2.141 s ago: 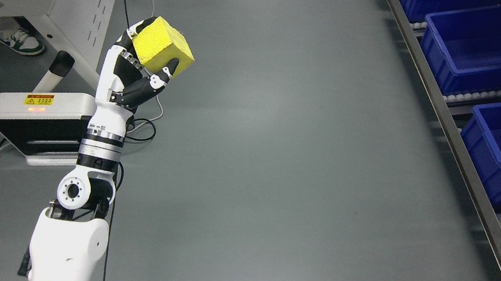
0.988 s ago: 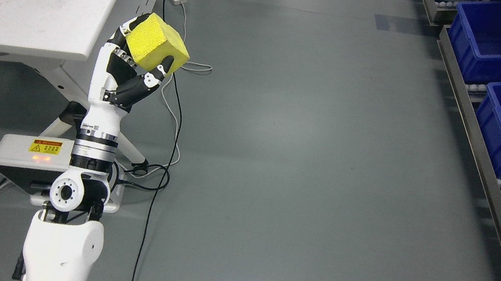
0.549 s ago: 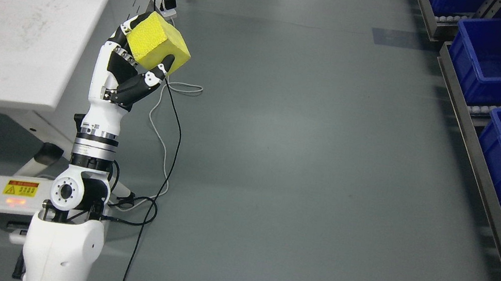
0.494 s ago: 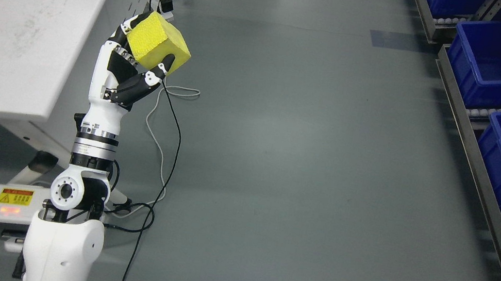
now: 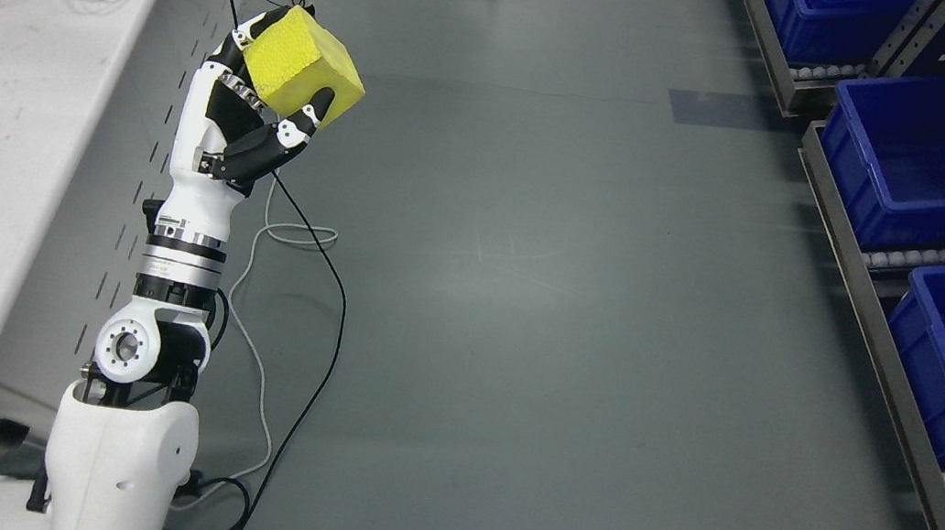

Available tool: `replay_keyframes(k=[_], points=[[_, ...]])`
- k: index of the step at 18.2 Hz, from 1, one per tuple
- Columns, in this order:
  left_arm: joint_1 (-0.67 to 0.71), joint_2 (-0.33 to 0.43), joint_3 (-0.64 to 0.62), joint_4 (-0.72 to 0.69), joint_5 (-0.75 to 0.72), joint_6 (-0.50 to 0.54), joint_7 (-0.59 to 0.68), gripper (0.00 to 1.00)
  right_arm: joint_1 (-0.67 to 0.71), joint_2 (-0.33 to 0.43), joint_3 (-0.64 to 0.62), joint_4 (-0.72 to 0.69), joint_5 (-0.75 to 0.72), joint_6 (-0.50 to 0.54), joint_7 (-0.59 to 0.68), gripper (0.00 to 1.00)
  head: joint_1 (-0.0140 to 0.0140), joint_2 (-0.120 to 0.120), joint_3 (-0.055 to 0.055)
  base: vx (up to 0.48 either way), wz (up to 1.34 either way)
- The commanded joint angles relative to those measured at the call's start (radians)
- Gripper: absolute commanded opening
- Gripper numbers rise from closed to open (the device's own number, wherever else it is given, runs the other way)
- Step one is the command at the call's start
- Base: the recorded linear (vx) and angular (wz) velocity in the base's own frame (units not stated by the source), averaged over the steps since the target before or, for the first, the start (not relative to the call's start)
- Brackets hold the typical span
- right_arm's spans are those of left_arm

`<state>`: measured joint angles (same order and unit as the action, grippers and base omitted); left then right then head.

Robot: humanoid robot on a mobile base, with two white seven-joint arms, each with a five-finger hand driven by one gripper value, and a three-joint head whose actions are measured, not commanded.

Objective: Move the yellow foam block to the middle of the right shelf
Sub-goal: 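Hold the cube raised in the left hand while turning toward the shelves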

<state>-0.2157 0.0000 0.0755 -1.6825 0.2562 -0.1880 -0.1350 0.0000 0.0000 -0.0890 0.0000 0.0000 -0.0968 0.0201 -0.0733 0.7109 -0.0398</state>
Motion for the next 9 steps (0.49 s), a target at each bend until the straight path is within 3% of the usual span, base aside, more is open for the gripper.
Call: replay_keyframes(k=[1,9], points=[[-0.008,0.017,0.001,-0.006,0.0,0.001,0.0,0.31,-0.002,-0.017,0.0,-0.017,0.0,0.0,-0.002,1.0,0.0,0.0,0.0,0.326,-0.07],[-0.007,0.017,0.001,-0.008,0.0,0.001,0.0,0.31,-0.002,-0.017,0.0,-0.017,0.0,0.0,-0.002,1.0,0.0,0.0,0.0,0.348,-0.02]])
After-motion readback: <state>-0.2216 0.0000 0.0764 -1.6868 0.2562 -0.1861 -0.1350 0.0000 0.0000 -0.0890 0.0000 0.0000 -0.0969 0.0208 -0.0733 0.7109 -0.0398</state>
